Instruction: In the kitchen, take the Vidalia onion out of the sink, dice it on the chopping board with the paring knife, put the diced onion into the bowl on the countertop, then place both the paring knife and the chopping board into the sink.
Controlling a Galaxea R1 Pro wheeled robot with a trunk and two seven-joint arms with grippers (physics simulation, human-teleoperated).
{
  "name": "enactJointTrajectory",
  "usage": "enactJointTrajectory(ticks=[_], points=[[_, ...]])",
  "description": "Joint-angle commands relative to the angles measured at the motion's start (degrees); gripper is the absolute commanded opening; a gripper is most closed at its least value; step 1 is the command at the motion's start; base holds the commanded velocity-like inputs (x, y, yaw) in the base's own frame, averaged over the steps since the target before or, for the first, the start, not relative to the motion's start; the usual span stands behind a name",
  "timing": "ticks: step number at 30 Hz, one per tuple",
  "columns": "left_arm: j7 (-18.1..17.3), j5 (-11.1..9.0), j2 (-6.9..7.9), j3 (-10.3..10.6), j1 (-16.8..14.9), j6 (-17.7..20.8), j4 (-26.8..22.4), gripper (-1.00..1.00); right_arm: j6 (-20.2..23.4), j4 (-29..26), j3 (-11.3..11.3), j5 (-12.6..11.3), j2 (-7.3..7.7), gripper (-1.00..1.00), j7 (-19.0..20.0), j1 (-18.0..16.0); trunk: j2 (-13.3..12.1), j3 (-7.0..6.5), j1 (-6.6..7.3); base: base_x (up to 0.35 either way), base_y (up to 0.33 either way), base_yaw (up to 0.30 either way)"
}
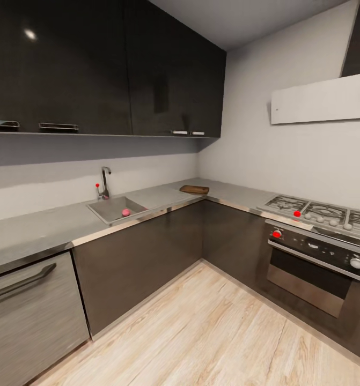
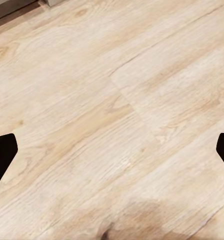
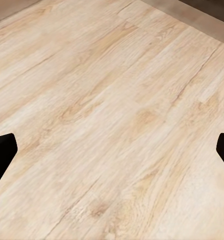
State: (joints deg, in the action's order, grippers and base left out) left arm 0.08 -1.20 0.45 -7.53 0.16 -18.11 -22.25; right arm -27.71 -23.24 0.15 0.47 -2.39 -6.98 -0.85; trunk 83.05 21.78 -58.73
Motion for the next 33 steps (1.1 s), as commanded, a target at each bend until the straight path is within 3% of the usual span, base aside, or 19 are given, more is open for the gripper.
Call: enactJointTrajectory(ticks=[1, 13, 23, 33], points=[[0.01, -0.12, -0.01, -0.03, 0.02, -0.06, -0.07, 1.00, -0.15, 0.04, 0.02, 0.06, 0.00, 1.00, -0.22, -0.03, 0.03, 0.05, 0.00, 0.000, 0.000, 0.000], [0.01, -0.12, -0.01, -0.09, 0.02, -0.01, -0.07, 1.00, -0.14, 0.08, -0.06, 0.00, -0.07, 1.00, -0.22, -0.03, 0.03, 0.05, 0.00, 0.091, -0.127, 0.000], [0.01, -0.08, -0.01, -0.12, 0.02, -0.05, -0.07, 1.00, -0.02, 0.14, -0.15, -0.03, -0.12, 1.00, -0.30, -0.03, 0.03, 0.05, 0.00, 0.256, -0.190, 0.000], [-0.02, -0.12, -0.01, -0.12, 0.02, -0.09, -0.16, 1.00, -0.06, 0.13, -0.06, -0.03, -0.11, 1.00, -0.25, -0.03, 0.03, 0.05, 0.00, 0.261, -0.031, 0.000]])
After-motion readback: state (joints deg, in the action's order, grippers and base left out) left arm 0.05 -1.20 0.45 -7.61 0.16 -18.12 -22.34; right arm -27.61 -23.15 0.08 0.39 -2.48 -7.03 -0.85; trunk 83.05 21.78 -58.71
